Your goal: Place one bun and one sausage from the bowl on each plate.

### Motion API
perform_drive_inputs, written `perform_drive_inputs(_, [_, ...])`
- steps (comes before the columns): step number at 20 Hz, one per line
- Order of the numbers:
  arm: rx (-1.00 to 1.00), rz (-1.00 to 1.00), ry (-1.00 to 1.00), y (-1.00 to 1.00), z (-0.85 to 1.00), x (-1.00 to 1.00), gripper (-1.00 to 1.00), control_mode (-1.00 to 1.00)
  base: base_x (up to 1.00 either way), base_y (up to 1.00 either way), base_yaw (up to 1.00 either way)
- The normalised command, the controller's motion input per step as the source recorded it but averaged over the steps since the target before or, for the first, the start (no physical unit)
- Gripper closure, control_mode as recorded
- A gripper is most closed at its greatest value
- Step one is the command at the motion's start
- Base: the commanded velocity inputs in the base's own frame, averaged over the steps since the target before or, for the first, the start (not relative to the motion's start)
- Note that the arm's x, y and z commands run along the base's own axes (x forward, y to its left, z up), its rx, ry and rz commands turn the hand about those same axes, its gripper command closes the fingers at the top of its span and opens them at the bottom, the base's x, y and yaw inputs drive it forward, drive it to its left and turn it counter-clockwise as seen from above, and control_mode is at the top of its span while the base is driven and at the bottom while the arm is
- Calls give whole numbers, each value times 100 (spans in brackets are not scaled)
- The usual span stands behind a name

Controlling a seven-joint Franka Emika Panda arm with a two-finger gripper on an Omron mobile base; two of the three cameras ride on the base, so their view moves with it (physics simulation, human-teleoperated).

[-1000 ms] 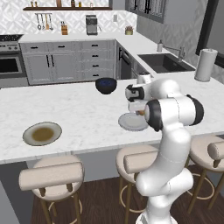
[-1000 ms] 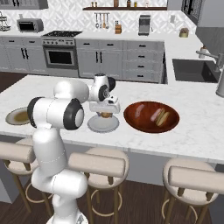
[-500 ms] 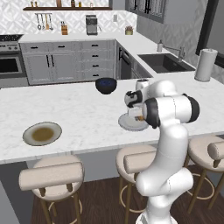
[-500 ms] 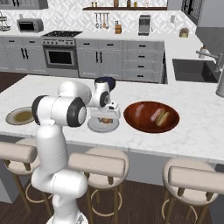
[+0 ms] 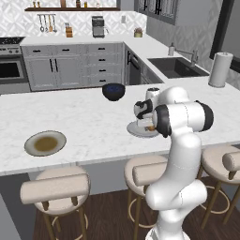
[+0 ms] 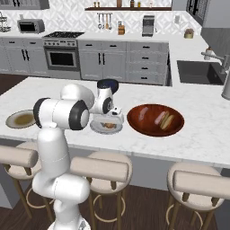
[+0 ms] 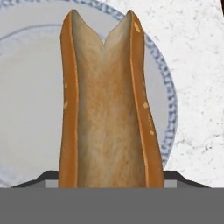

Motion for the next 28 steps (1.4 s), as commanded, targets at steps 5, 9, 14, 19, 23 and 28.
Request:
perform_drive_inputs(5, [0, 0, 0, 0, 0, 2, -100, -100, 0, 0, 0])
perform_drive_inputs(9, [0, 0, 0, 0, 12, 0, -100, -100, 0, 0, 0])
perform_drive_inputs(14, [0, 1, -7, 8, 25, 0, -100, -100, 0, 0, 0])
perform_drive_inputs(19, [0, 1, -7, 21, 15, -3, -100, -100, 0, 0, 0])
perform_drive_inputs(23, [0, 0, -8, 16, 85, -32, -100, -100, 0, 0, 0])
perform_drive_inputs(28, [0, 0, -12, 0, 91, -39, -100, -100, 0, 0, 0])
